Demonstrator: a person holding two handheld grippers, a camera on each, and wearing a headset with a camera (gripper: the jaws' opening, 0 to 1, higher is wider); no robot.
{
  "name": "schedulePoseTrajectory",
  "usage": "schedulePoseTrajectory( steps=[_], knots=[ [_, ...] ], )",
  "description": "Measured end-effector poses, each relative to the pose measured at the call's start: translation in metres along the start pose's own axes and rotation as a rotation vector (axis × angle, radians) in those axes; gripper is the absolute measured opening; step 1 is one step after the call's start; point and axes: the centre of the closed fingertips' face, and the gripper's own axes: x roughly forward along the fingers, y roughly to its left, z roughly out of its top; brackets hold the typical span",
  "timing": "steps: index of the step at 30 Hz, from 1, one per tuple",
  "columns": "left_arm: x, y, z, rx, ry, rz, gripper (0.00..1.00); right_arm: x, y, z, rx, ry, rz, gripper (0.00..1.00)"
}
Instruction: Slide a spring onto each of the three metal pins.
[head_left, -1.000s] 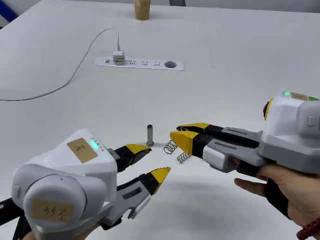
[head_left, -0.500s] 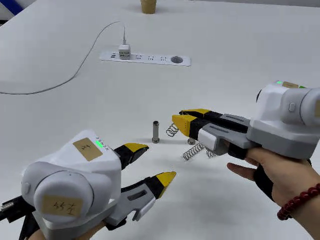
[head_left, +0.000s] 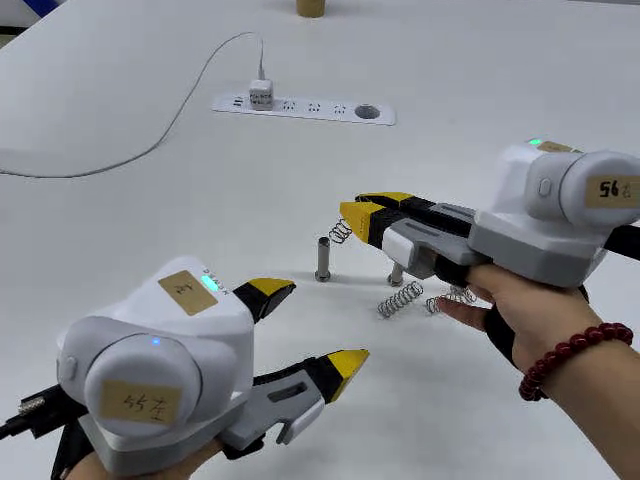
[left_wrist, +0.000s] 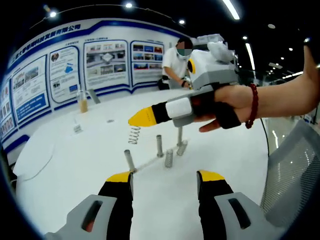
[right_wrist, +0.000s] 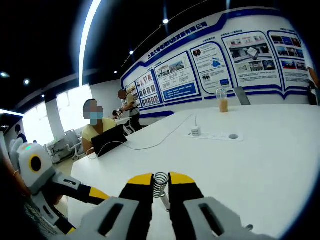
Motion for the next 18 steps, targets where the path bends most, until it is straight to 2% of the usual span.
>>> schedulePoseTrajectory(
  steps=[13, 16, 18],
  knots=[
    [0.001, 0.003, 0.0, -0.019, -0.001, 0.006, 0.62, 0.018, -0.002, -0.009, -0.096, 0.039, -0.01, 0.12],
    [0.001, 0.003, 0.001, -0.023, -0.005, 0.007, 0.64, 0.02, -0.002, -0.013, -0.165, 0.067, -0.013, 0.12],
    [0.001, 0.003, 0.001, -0.025, -0.007, 0.008, 0.65, 0.022, 0.001, -0.015, -0.18, 0.071, -0.007, 0.12]
  ],
)
